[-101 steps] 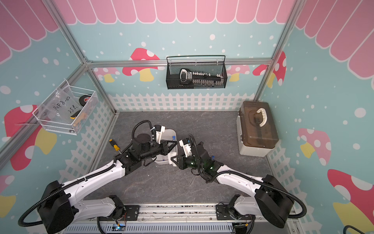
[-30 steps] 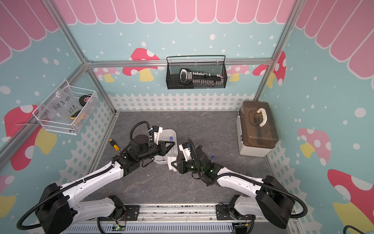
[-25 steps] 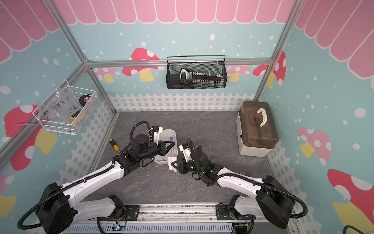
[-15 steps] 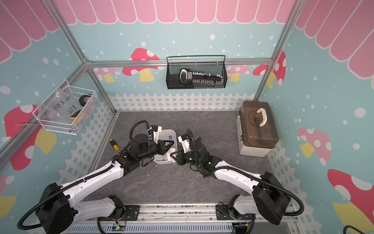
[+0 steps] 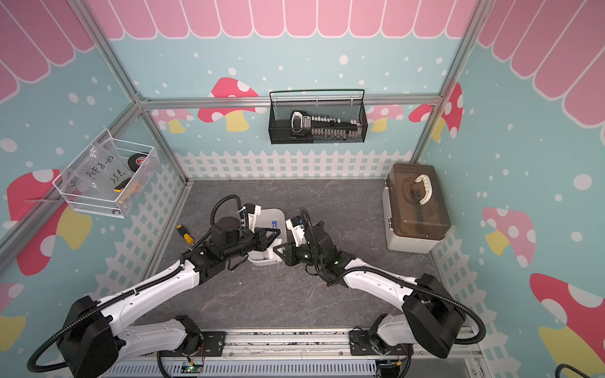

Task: Wipe the exteriors of test tubes
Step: Wipe the dirt from the test tube.

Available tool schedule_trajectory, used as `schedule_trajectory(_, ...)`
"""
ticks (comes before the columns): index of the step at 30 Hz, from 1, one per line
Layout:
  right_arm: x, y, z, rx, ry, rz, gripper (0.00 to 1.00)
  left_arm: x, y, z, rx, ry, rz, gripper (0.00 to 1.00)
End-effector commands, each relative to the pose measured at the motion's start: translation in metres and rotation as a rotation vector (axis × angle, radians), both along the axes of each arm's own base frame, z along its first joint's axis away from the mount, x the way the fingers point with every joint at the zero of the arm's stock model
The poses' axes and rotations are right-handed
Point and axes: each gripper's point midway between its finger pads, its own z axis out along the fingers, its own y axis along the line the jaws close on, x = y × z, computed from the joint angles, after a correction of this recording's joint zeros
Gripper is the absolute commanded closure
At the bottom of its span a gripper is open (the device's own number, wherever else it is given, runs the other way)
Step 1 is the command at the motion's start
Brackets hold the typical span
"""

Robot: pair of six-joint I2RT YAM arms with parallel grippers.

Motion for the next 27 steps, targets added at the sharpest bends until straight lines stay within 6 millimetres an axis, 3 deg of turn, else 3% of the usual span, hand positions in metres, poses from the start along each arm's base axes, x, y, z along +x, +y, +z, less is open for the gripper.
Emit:
schedule_trajectory(1,-0.023,0.000,-0.027,-0.038,0.075,0.023,0.82,0.002,-0.002,0.017,-0.026,-0.051,-0.005,0.88)
schedule_trajectory(5,-0.038,-0.002,-0.049,-0.068,0.128,0.032,0.82,0.005,0.001,0.013,-0.017,-0.046,0.002,0.88)
schedule_trajectory(16,-0.055,-0.024,-0.064,-0.080,0.172,-0.006,0.81,0.015,0.019,0.008,0.013,-0.040,0.039,0.88)
schedule_trajectory(21,-0.056,-0.039,-0.062,-0.092,0.156,-0.054,0.81,0.026,0.032,0.001,0.059,-0.036,0.062,0.87)
schedule_trajectory(27,-0.050,-0.051,-0.047,-0.118,0.099,-0.095,0.81,0.043,0.044,-0.025,0.143,0.010,0.076,0.87)
